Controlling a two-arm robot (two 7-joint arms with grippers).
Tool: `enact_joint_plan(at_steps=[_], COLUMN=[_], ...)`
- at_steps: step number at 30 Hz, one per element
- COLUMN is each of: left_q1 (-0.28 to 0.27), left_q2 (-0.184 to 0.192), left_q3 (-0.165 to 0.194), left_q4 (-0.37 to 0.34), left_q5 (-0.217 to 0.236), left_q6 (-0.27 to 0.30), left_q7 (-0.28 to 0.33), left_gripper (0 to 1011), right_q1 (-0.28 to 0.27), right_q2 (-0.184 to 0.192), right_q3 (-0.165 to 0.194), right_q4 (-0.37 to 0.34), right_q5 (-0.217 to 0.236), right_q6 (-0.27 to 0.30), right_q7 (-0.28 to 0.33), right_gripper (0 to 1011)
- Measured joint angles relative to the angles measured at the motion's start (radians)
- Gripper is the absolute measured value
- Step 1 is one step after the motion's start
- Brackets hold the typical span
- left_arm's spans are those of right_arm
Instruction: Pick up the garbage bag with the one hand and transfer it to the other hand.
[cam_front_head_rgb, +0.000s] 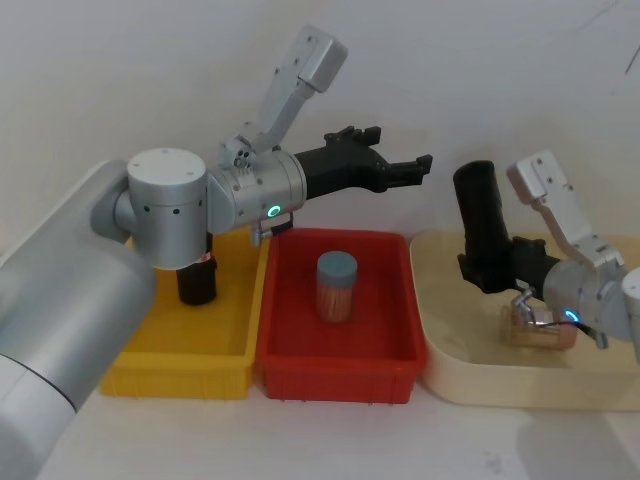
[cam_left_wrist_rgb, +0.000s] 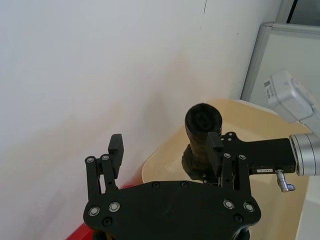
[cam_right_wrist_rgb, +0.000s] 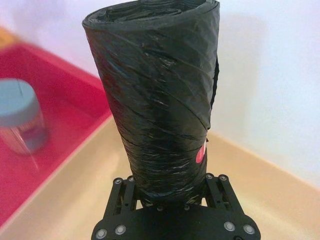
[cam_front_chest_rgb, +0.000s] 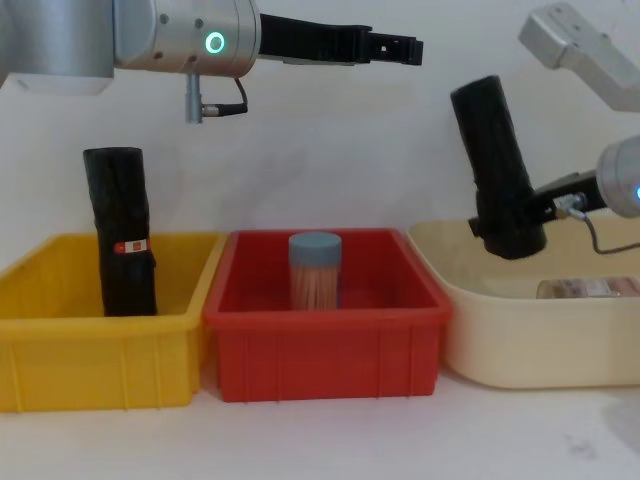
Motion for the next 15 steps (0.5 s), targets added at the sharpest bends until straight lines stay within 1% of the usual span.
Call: enact_joint_plan(at_steps=[3,5,6,8,10,12,13,15], left_q1=[0.0,0.0,0.0,0.0,0.0,0.0,0.0,0.0], left_q2=[0.0,0.0,0.0,0.0,0.0,0.0,0.0,0.0], left_q3=[0.0,0.0,0.0,0.0,0.0,0.0,0.0,0.0], left_q4=[0.0,0.0,0.0,0.0,0.0,0.0,0.0,0.0], left_q5=[0.0,0.0,0.0,0.0,0.0,0.0,0.0,0.0], left_q6=[0.0,0.0,0.0,0.0,0.0,0.0,0.0,0.0], left_q7=[0.0,0.0,0.0,0.0,0.0,0.0,0.0,0.0], left_gripper=[1000,1001,1000,1001,1001,1001,1001,1000], right_q1=[0.001,0.001,0.001,0.001,0.001,0.001,0.002,0.002], right_q2=[0.011,0.015,0.019,0.023,0.027,0.029,0.032,0.034], right_q3=[-0.006,-0.008,-0.01,-0.012,-0.014,-0.015,-0.017,-0.018], right_q4=[0.003,0.004,0.005,0.006,0.007,0.008,0.008,0.009], right_q5=[-0.01,-0.013,-0.017,-0.02,-0.024,-0.027,-0.028,-0.03], right_q6=[0.018,0.024,0.03,0.036,0.042,0.046,0.05,0.053], right_q7=[0.005,0.008,0.009,0.011,0.013,0.014,0.016,0.016], right_gripper=[572,618,672,708,783,812,870,901])
